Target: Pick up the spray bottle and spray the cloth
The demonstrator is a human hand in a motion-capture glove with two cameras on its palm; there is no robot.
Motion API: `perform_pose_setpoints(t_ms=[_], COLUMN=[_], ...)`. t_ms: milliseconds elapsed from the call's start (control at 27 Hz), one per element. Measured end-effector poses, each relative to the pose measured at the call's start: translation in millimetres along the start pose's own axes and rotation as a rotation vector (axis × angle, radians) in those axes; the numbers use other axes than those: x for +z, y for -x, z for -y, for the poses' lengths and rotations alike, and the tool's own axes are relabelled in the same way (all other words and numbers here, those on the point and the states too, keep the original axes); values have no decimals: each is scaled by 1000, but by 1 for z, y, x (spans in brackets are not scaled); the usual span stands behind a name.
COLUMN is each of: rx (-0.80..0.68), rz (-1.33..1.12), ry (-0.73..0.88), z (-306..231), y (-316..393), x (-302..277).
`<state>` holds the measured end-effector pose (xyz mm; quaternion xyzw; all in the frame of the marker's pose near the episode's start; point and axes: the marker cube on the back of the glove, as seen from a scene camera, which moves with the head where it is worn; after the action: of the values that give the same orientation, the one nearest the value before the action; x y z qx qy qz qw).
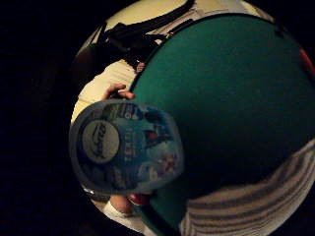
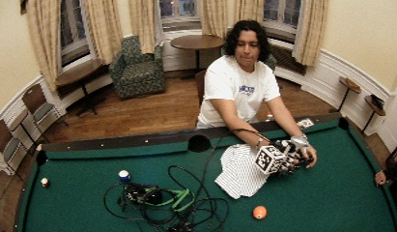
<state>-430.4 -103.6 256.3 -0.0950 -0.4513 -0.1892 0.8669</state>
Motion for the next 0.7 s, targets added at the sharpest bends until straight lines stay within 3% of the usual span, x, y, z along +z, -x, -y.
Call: perform_pose_setpoints(t_ms=[704], rx=[-196], rz=[-626], ry=[263], z=[-109], y=[7], x=[-111])
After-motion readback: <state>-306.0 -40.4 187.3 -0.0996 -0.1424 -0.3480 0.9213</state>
